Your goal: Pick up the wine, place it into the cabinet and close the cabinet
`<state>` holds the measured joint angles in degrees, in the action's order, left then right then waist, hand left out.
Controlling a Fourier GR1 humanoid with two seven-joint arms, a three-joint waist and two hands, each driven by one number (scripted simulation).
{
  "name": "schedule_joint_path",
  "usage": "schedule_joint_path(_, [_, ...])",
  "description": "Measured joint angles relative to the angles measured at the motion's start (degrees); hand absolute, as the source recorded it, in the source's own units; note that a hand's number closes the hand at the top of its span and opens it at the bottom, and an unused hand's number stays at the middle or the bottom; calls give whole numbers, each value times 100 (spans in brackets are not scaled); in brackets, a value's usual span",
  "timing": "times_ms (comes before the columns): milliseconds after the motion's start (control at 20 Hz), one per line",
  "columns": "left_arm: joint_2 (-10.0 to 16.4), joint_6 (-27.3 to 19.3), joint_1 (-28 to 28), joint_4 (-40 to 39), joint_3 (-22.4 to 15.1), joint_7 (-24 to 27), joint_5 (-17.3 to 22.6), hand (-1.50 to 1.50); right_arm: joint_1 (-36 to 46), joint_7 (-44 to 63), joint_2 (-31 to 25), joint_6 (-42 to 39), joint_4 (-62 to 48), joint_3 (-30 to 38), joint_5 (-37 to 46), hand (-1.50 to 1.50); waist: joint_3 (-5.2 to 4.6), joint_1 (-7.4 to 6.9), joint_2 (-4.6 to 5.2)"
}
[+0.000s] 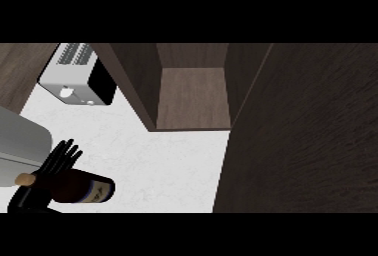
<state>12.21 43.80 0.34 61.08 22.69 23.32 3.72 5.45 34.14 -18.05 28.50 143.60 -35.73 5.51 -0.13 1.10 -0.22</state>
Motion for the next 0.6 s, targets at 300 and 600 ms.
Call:
schedule_joint_path(300, [36, -94, -160, -508, -280, 287, -132, -150, 35, 4, -155, -6, -2, 111, -24, -150, 0, -8, 1])
schedule_joint_path(600, [22, -290, -223, -735, -480, 617, -160, -150, 1, -74, -196, 119, -3, -73, -22, -150, -1, 0, -8])
